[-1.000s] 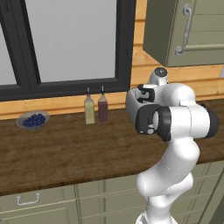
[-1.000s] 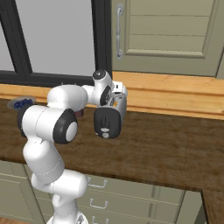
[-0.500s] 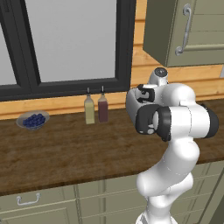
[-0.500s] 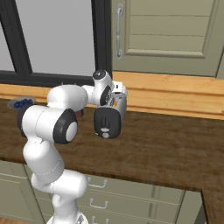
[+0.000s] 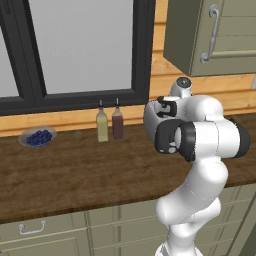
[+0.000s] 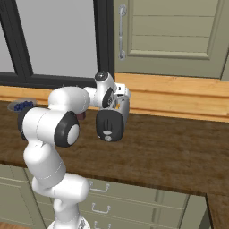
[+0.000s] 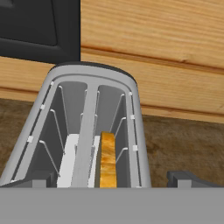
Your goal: Start the toaster. Once the lever pops up, take the bread to the plate on the dining counter.
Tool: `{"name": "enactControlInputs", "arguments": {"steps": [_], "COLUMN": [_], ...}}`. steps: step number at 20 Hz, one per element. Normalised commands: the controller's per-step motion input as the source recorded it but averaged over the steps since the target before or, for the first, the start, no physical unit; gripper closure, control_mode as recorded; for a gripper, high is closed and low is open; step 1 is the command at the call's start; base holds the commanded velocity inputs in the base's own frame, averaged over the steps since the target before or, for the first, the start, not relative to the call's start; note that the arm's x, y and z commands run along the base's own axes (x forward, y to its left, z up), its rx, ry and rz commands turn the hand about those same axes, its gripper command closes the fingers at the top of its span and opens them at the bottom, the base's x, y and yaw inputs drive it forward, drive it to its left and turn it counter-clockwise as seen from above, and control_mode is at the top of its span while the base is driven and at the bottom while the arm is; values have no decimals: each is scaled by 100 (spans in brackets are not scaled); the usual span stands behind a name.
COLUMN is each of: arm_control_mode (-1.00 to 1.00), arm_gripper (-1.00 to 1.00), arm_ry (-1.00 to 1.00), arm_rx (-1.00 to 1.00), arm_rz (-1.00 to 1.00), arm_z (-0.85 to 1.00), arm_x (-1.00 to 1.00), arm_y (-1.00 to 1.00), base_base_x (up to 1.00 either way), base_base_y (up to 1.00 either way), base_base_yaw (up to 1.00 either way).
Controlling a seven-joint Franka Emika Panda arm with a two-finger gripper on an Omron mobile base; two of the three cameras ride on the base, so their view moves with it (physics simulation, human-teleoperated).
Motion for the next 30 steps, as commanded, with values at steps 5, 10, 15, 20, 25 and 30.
{"name": "enactControlInputs", "arguments": {"steps": [5,10,15,20,25,30], "arm_control_mode": [-100,-100,-100,-100,-100,-100], "arm_gripper": [-100,-100,-100,-100,-100,-100], "arm_ry": [0,0,0,0,0,0], "arm_rx": [0,0,0,0,0,0], "arm_rz": [0,0,0,0,0,0], "arm_z": [0,0,0,0,0,0], "arm_x": [0,0,0,0,0,0], "arm_y": [0,0,0,0,0,0], "base_base_x": [0,0,0,0,0,0], "base_base_y": [0,0,0,0,0,0], "base_base_yaw": [0,0,0,0,0,0]}}
